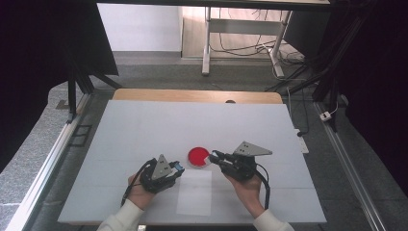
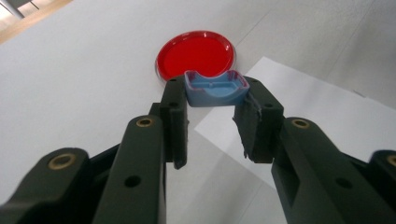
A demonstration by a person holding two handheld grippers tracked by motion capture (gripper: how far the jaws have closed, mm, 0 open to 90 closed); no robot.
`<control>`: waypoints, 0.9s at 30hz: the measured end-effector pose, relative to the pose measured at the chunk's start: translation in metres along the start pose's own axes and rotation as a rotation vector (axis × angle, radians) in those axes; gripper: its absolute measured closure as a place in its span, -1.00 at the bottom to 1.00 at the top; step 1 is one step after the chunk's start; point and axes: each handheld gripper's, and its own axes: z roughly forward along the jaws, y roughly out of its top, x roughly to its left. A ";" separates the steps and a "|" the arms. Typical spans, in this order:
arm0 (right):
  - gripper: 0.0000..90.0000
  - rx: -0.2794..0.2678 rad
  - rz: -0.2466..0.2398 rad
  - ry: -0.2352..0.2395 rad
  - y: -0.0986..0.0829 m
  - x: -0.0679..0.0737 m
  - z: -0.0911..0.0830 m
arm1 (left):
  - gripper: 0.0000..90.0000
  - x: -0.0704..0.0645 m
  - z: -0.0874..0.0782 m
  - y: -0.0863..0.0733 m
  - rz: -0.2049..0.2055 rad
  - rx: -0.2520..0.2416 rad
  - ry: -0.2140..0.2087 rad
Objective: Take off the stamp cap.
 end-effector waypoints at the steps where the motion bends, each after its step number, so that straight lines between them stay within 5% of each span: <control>1: 0.66 0.001 -0.001 0.000 0.000 0.000 0.000 | 0.45 0.000 -0.001 -0.001 -0.001 0.001 0.003; 27: 0.66 0.001 -0.001 -0.008 0.000 -0.004 -0.002 | 0.44 0.018 -0.046 -0.047 -0.075 0.033 0.077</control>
